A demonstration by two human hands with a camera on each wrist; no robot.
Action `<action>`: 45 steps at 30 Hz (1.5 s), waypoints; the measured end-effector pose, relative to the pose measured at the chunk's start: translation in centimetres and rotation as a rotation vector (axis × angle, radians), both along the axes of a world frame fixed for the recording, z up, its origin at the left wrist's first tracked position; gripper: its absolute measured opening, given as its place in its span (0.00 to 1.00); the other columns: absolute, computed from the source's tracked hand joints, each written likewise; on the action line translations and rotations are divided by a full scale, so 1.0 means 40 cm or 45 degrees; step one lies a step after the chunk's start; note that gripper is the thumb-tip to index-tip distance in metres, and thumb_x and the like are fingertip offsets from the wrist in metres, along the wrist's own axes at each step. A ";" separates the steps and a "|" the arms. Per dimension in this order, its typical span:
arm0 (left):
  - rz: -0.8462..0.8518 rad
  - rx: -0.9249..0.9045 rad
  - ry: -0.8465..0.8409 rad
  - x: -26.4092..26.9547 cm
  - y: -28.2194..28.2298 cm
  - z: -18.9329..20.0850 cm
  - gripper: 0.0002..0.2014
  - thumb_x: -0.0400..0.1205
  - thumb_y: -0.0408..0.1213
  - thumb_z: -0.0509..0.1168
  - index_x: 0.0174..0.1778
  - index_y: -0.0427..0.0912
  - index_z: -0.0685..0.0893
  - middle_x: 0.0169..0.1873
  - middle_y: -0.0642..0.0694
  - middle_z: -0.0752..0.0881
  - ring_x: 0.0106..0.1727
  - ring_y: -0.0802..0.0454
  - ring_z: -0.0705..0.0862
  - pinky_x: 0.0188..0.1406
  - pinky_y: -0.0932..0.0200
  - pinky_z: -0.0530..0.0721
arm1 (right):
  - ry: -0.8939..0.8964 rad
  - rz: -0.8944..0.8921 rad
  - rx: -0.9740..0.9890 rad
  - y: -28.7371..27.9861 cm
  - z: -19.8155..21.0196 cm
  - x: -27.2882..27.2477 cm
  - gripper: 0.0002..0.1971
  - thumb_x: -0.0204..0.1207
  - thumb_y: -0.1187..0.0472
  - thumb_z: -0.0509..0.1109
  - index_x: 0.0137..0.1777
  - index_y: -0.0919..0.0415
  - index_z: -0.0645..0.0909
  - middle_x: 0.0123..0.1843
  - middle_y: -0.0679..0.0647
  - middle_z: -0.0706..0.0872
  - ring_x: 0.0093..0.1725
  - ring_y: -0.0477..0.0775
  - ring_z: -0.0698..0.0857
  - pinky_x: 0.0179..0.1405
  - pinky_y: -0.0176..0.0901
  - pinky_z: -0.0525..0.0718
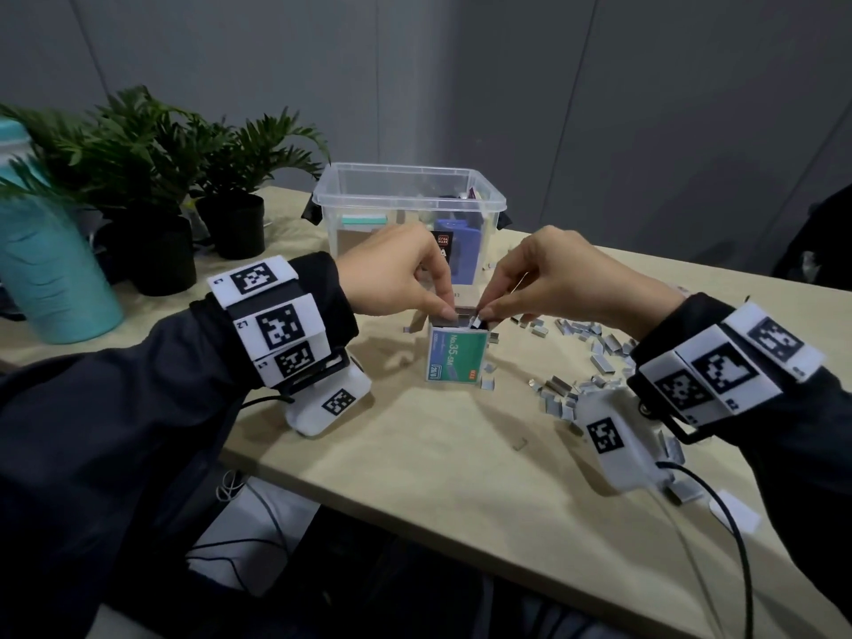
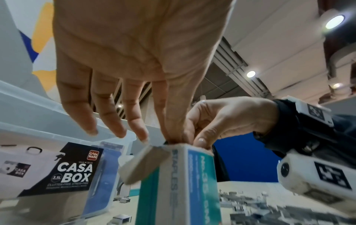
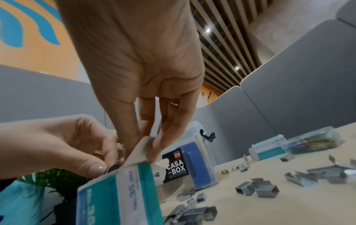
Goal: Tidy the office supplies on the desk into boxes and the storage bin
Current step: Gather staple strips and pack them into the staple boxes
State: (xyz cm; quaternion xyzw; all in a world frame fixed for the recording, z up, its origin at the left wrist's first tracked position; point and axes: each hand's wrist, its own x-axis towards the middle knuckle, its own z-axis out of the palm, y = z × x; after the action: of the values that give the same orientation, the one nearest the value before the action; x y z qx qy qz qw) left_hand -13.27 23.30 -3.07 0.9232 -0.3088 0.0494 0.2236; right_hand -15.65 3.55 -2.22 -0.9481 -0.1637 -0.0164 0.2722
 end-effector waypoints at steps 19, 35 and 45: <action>0.011 0.018 0.039 0.014 -0.004 -0.022 0.05 0.74 0.43 0.77 0.42 0.47 0.94 0.30 0.61 0.85 0.33 0.72 0.79 0.34 0.74 0.71 | -0.118 0.151 -0.177 0.006 -0.003 0.016 0.10 0.63 0.48 0.84 0.44 0.46 0.93 0.40 0.46 0.91 0.38 0.46 0.88 0.38 0.37 0.82; 0.040 0.103 -0.035 0.008 -0.006 -0.020 0.05 0.72 0.48 0.78 0.41 0.55 0.93 0.36 0.64 0.80 0.41 0.60 0.75 0.47 0.55 0.78 | -0.409 0.119 -0.363 0.009 -0.001 0.038 0.10 0.76 0.53 0.77 0.37 0.56 0.84 0.34 0.48 0.89 0.34 0.43 0.85 0.41 0.48 0.84; 0.067 -0.070 0.036 0.006 0.001 -0.024 0.04 0.69 0.43 0.80 0.35 0.48 0.93 0.27 0.61 0.85 0.34 0.63 0.80 0.45 0.58 0.76 | -0.478 0.239 -0.287 0.027 -0.019 0.009 0.02 0.72 0.64 0.80 0.40 0.60 0.90 0.32 0.45 0.87 0.30 0.36 0.84 0.32 0.22 0.77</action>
State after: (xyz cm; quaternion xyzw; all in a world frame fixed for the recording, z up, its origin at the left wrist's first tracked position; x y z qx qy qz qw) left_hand -13.04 23.34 -4.02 0.9251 -0.2796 0.0509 0.2518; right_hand -15.31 4.61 -2.99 -0.9334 -0.2997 -0.1486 0.1298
